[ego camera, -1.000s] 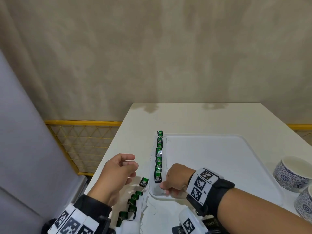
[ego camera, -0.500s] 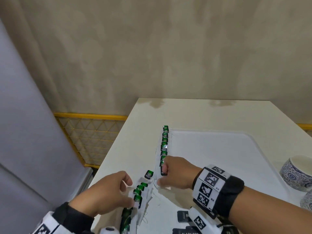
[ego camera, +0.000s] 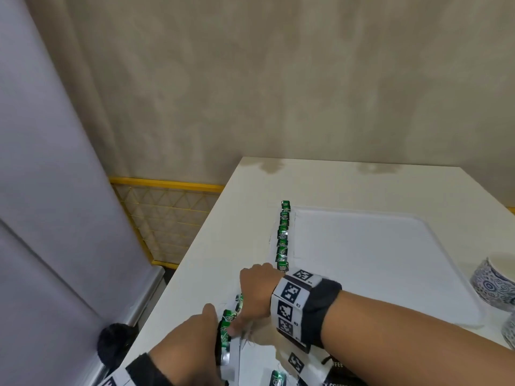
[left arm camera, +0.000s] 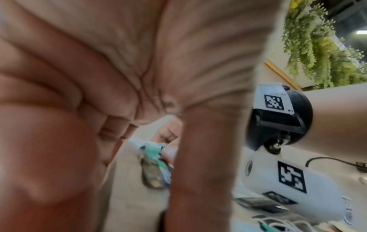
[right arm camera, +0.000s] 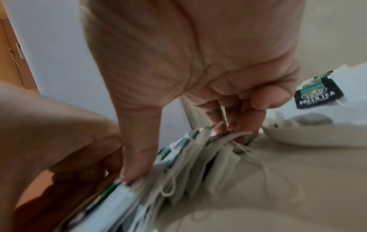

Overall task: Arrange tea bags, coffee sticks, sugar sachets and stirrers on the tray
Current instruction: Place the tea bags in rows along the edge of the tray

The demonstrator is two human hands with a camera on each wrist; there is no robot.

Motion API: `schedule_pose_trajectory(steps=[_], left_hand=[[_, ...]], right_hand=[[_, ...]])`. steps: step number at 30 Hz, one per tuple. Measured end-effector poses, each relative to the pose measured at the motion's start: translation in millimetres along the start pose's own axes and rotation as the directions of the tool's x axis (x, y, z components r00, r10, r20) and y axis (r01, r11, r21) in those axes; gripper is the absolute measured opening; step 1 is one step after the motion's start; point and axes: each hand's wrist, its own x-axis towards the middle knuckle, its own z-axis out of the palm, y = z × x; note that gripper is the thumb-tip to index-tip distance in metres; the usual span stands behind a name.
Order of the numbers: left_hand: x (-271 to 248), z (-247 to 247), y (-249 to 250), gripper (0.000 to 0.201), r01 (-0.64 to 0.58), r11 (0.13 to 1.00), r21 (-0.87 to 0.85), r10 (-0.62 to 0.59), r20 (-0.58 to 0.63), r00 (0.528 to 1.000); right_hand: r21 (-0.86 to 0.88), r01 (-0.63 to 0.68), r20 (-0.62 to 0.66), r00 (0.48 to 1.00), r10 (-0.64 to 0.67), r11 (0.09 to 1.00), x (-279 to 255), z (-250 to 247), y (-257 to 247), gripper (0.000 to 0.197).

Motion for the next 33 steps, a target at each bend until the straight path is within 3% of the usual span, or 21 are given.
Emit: schedule_pose_trajectory(steps=[5, 9, 12, 15, 18, 21, 25, 29, 33], left_hand=[[1.3, 1.0, -5.5, 0.063, -0.073, 0.965, -0.25, 0.065, -0.041, 0.997], [4.3, 2.5, -8.1, 0.055, -0.155, 0.973, -0.173, 0.137, -0.115, 0.984], [5.3, 4.5, -7.1, 0.049, -0.179, 0.973, -0.144, 0.164, -0.109, 0.98], [6.9, 6.3, -10.5, 0.046, -0.208, 0.952, -0.225, 0.183, -0.126, 0.975], [7.7, 5.0, -13.1, 0.055, -0.249, 0.933, -0.258, 0.207, -0.179, 0.962], [7.0, 2.3, -11.1, 0.071, -0.247, 0.906, -0.343, 0.191, -0.188, 0.963], [7.6, 2.0, -9.2, 0.085, -0.233, 0.904, -0.36, 0.177, -0.182, 0.967], [3.3, 5.0, -5.1, 0.07, -0.162, 0.93, -0.329, 0.132, -0.111, 0.985], [3.6, 10.6, -6.5, 0.049, -0.128, 0.939, -0.32, 0.097, -0.113, 0.989]], right_hand=[[0.023, 0.047, 0.009, 0.999, -0.047, 0.999, -2.6, 11.5, -6.1, 0.062], [0.034, 0.061, 0.011, 0.998, -0.061, 0.998, -13.0, 10.5, -3.2, 0.044], [0.128, 0.026, 0.072, 0.997, -0.035, 0.991, -16.4, 9.9, -3.0, 0.055], [0.206, 0.02, 0.138, 0.989, -0.049, 0.978, -22.5, 7.0, -5.6, 0.064], [0.164, 0.07, 0.199, 0.975, -0.102, 0.984, -32.4, 6.9, -7.9, 0.07], [0.048, 0.079, 0.127, 0.988, -0.085, 0.996, -34.1, 17.2, -12.4, 0.076], [-0.044, 0.067, 0.027, 0.997, -0.065, 0.997, -31.8, 27.9, -13.9, 0.06], [-0.108, 0.062, -0.101, 0.992, -0.073, 0.992, -33.5, 34.2, -12.2, 0.05], [-0.155, 0.14, -0.195, 0.966, -0.169, 0.978, -40.2, 38.4, -14.6, 0.036]])
